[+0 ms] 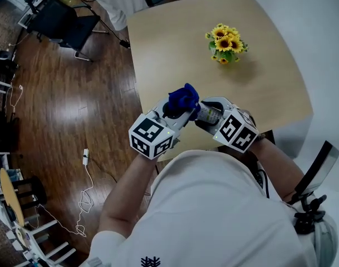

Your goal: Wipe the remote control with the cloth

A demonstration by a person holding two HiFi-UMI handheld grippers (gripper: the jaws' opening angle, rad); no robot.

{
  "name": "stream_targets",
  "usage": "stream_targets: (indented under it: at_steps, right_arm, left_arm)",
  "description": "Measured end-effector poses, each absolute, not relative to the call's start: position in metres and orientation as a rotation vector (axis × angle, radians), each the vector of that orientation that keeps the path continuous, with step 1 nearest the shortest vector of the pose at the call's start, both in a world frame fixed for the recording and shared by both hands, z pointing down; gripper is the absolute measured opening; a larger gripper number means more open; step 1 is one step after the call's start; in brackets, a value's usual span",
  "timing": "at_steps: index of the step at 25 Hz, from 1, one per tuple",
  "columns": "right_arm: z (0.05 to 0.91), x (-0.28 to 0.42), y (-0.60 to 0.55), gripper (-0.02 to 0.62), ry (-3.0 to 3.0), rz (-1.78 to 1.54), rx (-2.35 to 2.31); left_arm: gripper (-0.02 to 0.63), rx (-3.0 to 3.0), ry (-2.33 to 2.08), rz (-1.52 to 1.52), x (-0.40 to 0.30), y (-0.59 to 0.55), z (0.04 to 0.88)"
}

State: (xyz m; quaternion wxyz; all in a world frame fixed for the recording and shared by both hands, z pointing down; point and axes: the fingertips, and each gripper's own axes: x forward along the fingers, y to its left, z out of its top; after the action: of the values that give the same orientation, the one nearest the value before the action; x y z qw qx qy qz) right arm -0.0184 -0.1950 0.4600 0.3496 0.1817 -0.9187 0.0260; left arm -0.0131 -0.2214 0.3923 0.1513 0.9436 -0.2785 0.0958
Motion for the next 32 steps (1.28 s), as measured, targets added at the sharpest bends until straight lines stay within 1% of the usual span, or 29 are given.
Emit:
stream_targets:
  at_steps: [5,9,13,17,21,26,32]
  right_arm:
    - [0.461,-0.012,-0.198,0.259,-2.383,0.075,0.489]
    - [0.462,-0.009,-0.198,0.258,-2.38,0.086,0.496]
    - [0.46,-0.014,-0.2,0.259,-2.383,0.093,0.497]
    - [0.457,-0.021,-0.202,0.259,-2.397,0.068,0.474]
    - [0.449,-0.03,-0.2,0.258,-2.393,0.008,0.444]
    - [0.45,-0.031,-0.195,0.259,-2.399,0.004,0.432]
    - [0.452,-0.025,-0.193,0.258,-2.396,0.01,0.441]
  left_arm:
    - [0.109,2.67,-0.954,0.295,-0.059,-0.243,0.395]
    - [0.109,2.663,-1.029,0.313,-0.078,-0.249,0.392]
    - [0.109,2.716,-0.965,0.266,-0.059,-0.238,0.372]
    - [0.109,2.778,-0.749,0.214,-0.002,-0.213,0.358]
    - [0.109,2.8,-0.597,0.255,0.039,-0.195,0.361]
    - [0.107,2.79,-0.602,0.284,0.038,-0.193,0.37]
    - [0.107,2.743,-0.732,0.307,-0.005,-0.209,0.384]
